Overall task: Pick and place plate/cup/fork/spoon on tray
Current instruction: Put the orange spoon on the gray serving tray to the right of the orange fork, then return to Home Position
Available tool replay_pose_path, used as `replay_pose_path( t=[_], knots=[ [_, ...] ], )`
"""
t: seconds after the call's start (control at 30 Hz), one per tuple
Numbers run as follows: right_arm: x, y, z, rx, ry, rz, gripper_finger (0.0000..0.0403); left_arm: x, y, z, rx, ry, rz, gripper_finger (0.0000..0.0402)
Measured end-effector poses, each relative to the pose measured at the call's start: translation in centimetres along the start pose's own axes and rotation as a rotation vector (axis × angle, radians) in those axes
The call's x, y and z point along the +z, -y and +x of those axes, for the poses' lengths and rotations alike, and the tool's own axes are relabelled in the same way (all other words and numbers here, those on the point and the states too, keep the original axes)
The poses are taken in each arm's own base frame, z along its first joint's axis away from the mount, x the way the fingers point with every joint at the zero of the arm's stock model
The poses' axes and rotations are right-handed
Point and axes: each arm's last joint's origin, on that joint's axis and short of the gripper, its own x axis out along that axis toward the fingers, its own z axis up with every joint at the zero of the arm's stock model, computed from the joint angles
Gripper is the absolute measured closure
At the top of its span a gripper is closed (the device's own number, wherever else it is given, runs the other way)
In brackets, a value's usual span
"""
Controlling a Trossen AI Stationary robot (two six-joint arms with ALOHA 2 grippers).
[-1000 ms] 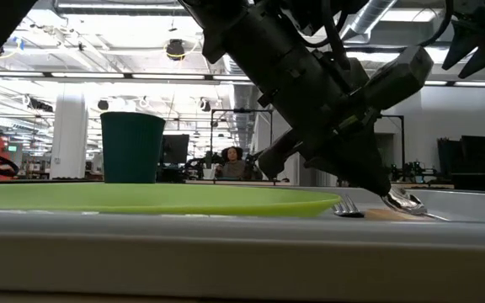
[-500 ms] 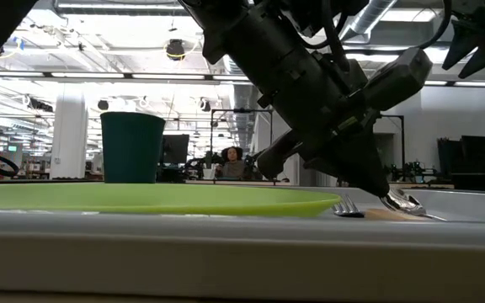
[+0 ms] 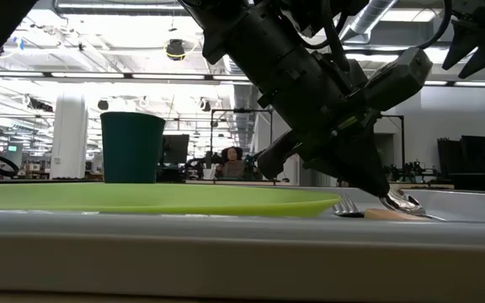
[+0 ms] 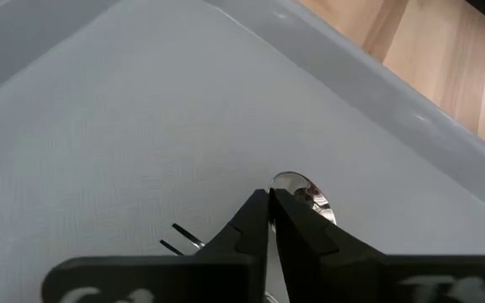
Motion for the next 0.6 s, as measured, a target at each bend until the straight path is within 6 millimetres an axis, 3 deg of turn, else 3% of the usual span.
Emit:
replay_pose_path(
  t=[0.37, 0.6],
  knots=[
    [0.00, 0.00, 0.00, 0.000, 0.000, 0.000, 0.0121, 0.00, 0.00, -0.01, 0.004, 0.004, 0.006, 0.0331],
    [0.00, 0.00, 0.00, 0.000, -0.001, 0.000, 0.0121, 0.07, 0.01, 0.00, 0.001, 0.009, 0.014, 0.0312]
  ],
)
